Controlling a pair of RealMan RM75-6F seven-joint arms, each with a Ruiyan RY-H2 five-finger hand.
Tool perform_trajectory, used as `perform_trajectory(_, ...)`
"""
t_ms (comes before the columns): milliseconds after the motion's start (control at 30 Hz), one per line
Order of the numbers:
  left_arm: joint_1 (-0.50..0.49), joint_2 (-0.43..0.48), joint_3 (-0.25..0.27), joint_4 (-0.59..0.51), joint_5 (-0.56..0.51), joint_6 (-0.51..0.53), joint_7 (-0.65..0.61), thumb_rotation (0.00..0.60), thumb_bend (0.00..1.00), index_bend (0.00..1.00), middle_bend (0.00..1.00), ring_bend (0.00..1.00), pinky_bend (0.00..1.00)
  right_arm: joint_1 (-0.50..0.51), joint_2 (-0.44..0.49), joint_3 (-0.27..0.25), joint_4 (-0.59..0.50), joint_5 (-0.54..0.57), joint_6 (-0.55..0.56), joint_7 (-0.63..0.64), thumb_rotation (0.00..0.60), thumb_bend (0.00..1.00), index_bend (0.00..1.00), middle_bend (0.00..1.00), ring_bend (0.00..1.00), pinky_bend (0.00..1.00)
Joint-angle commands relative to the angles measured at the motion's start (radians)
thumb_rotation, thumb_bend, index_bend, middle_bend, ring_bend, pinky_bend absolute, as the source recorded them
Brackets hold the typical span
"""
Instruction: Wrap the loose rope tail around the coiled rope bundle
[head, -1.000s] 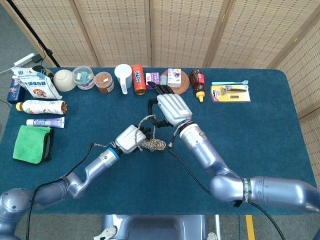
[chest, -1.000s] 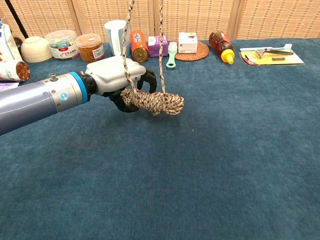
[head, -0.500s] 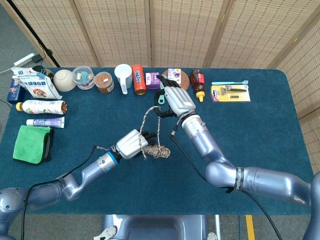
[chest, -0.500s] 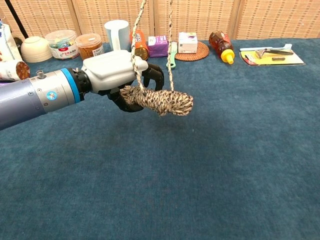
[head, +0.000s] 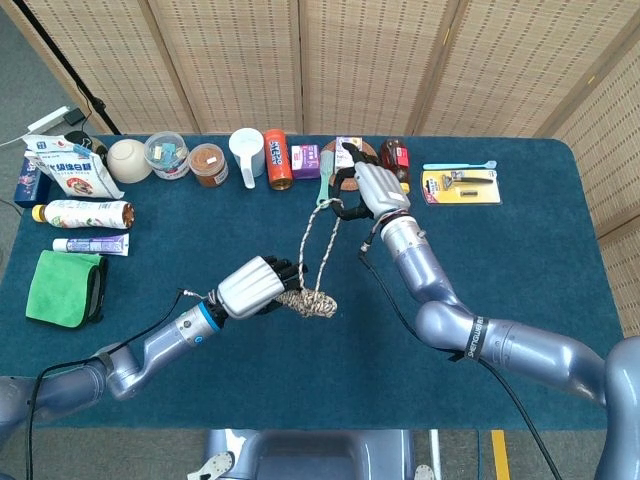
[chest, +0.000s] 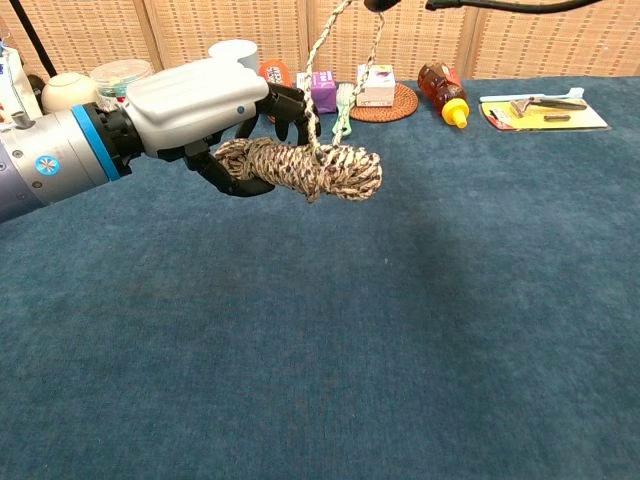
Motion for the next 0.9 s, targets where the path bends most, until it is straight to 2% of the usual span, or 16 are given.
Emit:
perform_trajectory(33, 0.003, 0.013, -0.003, -0.014, 0.005, 0.012, -0.012, 0.600, 0.35, 0.46, 0.30, 0.37, 0.58, -0.010, -0.013, -0.008, 0.026, -0.004, -0.018, 0.017, 0.600, 0.53, 0.64, 0.00, 0.00, 0.00)
perform_trajectory(333, 0.009, 0.028, -0.023, -0.045, -0.011, 0.026, -0.072, 0.600, 0.35, 0.46, 0.30, 0.37, 0.58, -0.031, -0.028, -0.026, 0.056, -0.013, -0.053, 0.047, 0.600, 0.53, 0.64, 0.00, 0.00, 0.00)
perform_trajectory(500, 0.007, 0.037, -0.048, -0.084, -0.043, 0.013, -0.111, 0.600, 0.35, 0.46, 0.30, 0.37, 0.58, -0.045, -0.045, -0.045, 0.048, -0.015, -0.017, 0.041, 0.600, 0.54, 0.64, 0.00, 0.00, 0.00)
perform_trajectory(900, -0.009, 0.038, -0.134, -0.165, -0.136, -0.044, 0.015, 0.600, 0.35, 0.46, 0.30, 0.37, 0.58, -0.088, -0.061, -0.106, -0.058, -0.064, 0.098, -0.032, 0.600, 0.56, 0.65, 0.00, 0.00, 0.00)
